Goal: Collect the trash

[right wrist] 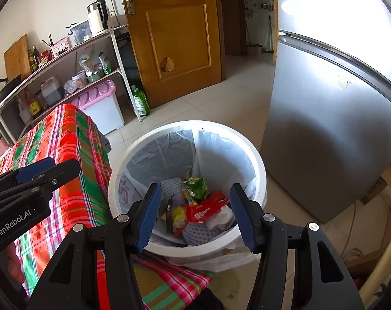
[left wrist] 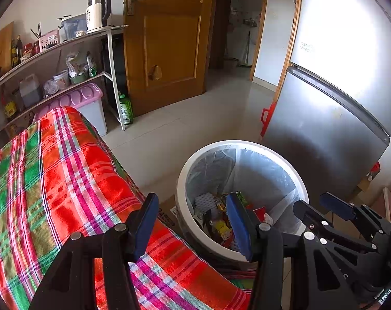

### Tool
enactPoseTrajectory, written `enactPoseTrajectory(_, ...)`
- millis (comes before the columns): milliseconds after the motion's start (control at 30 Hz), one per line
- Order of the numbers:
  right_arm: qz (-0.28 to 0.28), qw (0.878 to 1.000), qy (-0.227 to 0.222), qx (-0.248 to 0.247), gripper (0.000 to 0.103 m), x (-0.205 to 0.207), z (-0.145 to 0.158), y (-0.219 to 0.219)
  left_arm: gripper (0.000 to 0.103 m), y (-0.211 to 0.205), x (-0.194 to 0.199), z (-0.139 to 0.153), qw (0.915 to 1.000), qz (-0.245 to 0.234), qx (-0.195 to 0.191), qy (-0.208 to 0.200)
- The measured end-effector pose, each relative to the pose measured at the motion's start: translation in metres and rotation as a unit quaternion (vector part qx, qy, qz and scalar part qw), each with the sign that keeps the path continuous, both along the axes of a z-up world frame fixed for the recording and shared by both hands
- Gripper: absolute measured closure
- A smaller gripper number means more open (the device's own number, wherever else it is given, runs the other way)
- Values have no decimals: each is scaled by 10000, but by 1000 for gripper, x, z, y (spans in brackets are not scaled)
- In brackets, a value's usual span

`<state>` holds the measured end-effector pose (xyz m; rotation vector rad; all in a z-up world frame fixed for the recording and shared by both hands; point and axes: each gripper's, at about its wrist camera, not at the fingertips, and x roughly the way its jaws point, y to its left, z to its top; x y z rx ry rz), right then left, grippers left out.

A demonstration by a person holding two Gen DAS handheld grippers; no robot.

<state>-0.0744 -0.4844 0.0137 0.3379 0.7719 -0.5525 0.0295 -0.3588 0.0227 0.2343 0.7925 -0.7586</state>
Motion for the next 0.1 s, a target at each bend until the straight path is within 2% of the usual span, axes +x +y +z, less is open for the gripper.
enactPoseTrajectory(100, -10, 10000, 5, 3, 47, -1, 0, -1, 49, 0, 1, 0, 10000, -9, -9, 14)
